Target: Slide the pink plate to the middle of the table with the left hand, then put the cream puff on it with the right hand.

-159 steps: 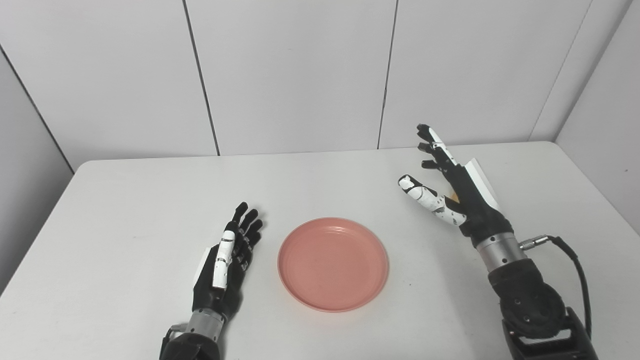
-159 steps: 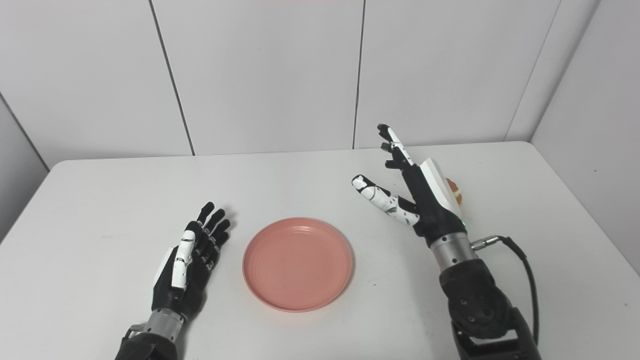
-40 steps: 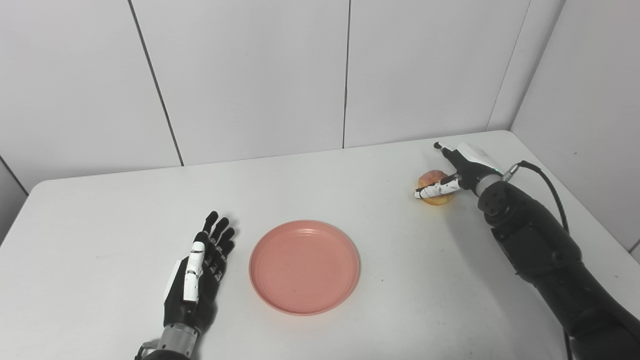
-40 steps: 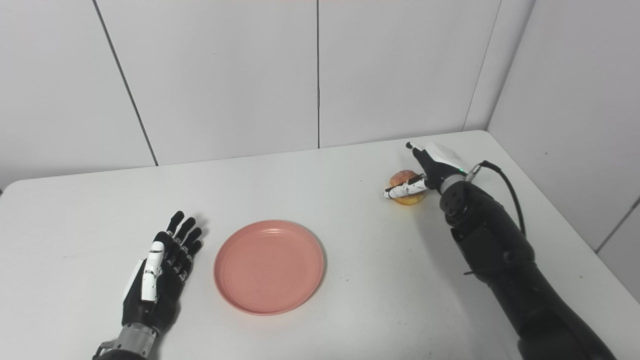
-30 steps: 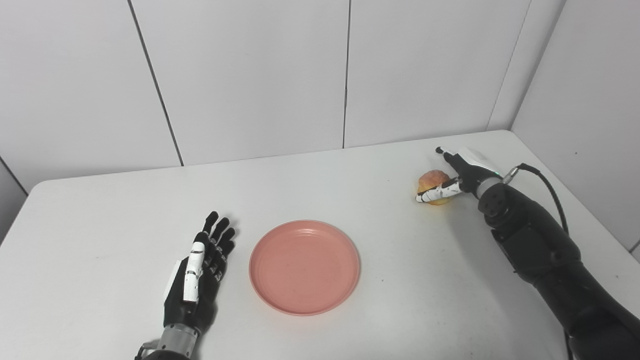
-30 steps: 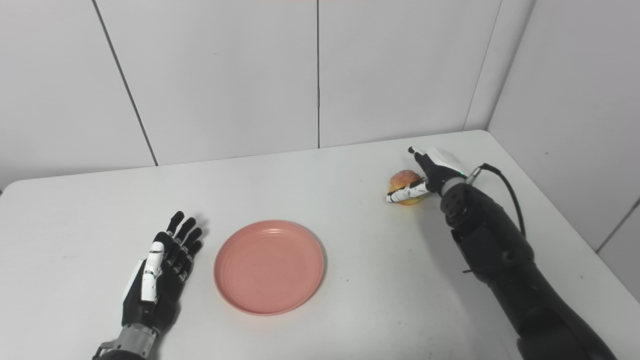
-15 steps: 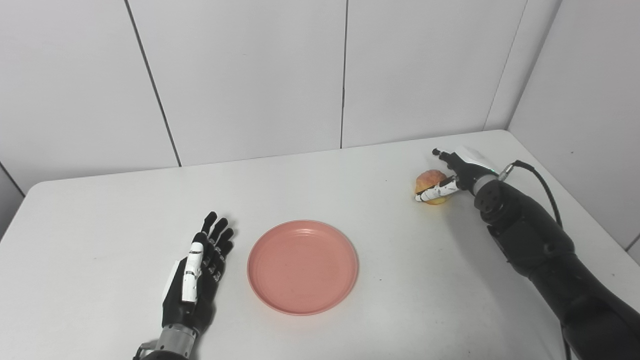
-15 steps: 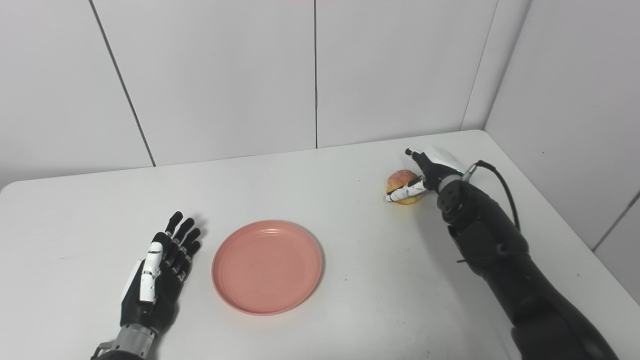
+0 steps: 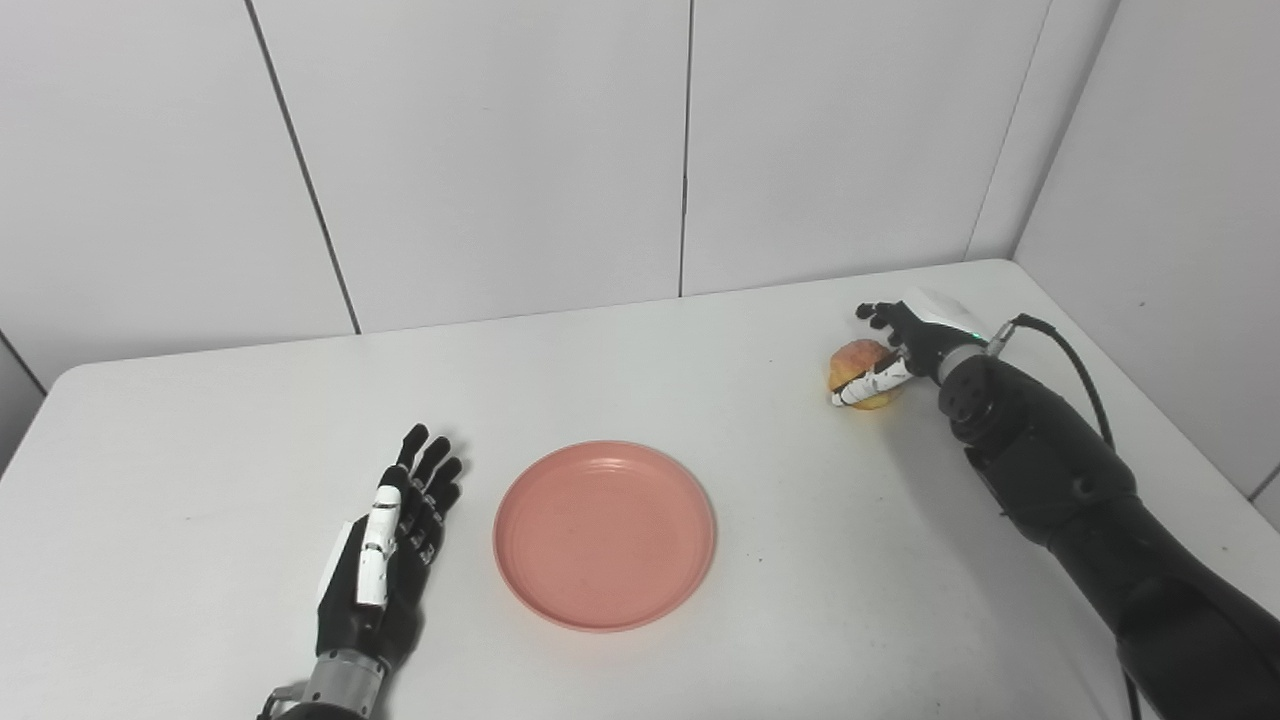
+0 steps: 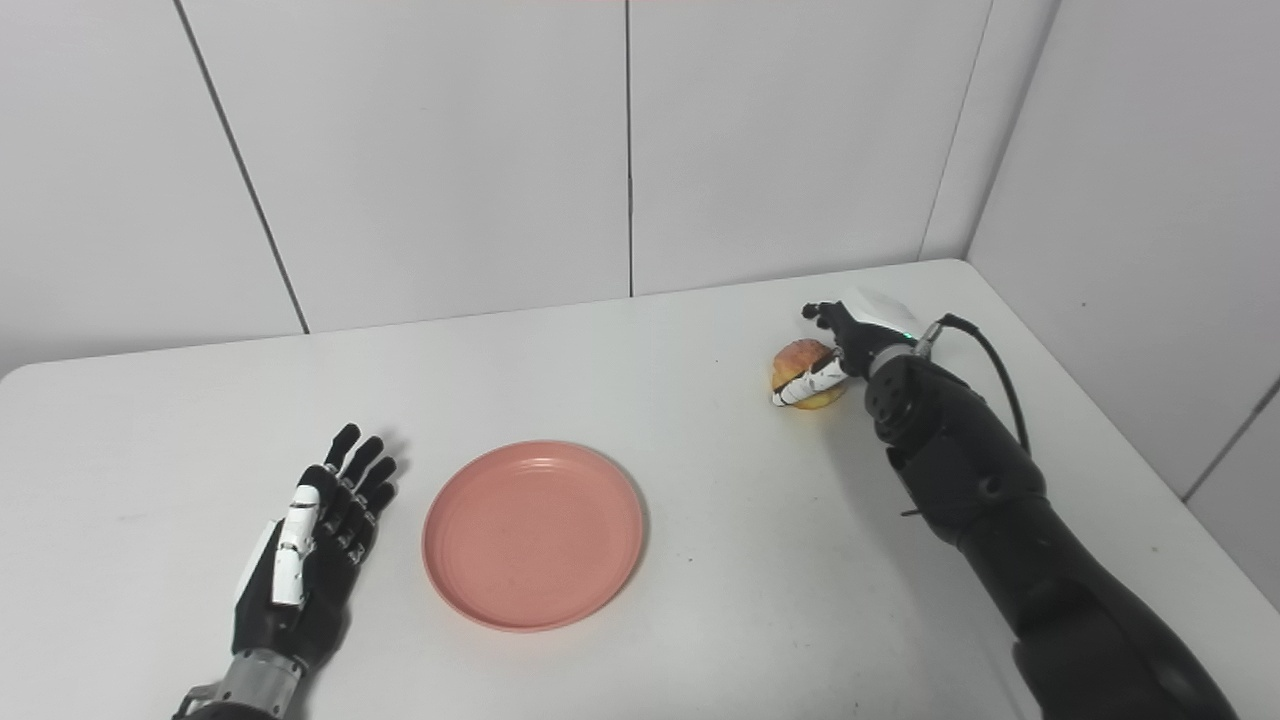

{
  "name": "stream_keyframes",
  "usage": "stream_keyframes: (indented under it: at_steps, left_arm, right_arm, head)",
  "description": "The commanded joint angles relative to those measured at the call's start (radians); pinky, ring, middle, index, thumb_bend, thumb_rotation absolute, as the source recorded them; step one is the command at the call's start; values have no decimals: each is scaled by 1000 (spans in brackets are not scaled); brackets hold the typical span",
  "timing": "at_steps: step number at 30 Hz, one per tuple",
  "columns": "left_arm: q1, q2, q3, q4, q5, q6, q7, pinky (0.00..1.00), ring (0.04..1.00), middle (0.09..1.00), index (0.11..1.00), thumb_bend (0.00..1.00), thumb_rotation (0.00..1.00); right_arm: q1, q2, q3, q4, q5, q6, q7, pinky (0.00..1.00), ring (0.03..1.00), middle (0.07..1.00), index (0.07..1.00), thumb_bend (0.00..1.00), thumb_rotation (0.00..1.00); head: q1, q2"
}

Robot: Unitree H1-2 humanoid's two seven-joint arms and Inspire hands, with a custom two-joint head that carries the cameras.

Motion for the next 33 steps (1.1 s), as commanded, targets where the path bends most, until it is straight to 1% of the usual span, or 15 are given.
stream_keyframes:
  at_steps: [1,2,3,4,6,10,17,19,23,28,33]
  left_arm:
    - [65,16,7,40,5,64,9,1000,970,979,979,391,1000]
    - [65,16,7,39,4,64,11,1000,970,979,980,391,1000]
    - [65,15,8,39,3,65,12,1000,970,979,980,391,1000]
    - [65,16,7,37,3,67,12,1000,970,978,979,391,1000]
    - [65,18,7,40,4,63,10,1000,971,979,980,389,1000]
    - [62,21,10,56,-1,53,3,1000,974,982,983,391,1000]
    - [61,23,7,54,1,53,6,1000,966,975,977,404,1000]
    - [62,21,6,46,3,59,9,1000,966,976,978,405,1000]
    - [62,21,5,48,4,55,9,1000,968,976,978,401,1000]
    - [60,19,3,53,9,53,12,1000,965,974,974,404,1000]
    - [63,14,-1,42,23,50,21,997,964,973,971,401,1000]
  right_arm:
    - [-27,-2,14,9,-15,-18,-7,522,594,649,646,774,105]
    - [-27,-2,17,10,-20,-16,-12,475,538,596,569,650,118]
    - [-27,-2,20,14,-24,-16,-18,421,475,511,538,578,48]
    - [-26,-2,21,16,-28,-16,-23,389,442,483,530,553,24]
    - [-25,-1,21,18,-29,-14,-29,332,401,457,525,529,3]
    - [-20,-3,19,8,-26,-1,-24,302,390,453,523,524,0]
    - [-14,-14,13,-22,-26,14,-14,305,390,466,511,526,0]
    - [-10,-18,6,-44,-25,20,-15,332,414,477,499,527,0]
    - [0,-28,-3,-84,-27,17,-20,361,424,456,520,525,0]
    - [9,-39,-10,-163,-35,23,-8,342,412,454,523,525,0]
    - [20,-41,-10,-313,-69,86,26,325,393,431,540,520,0]
  head:
    - [1,1]
    - [1,1]
    - [1,1]
    - [0,4]
    - [-1,6]
    - [-1,6]
    - [1,9]
    - [4,10]
    - [7,11]
    - [15,11]
    - [26,10]
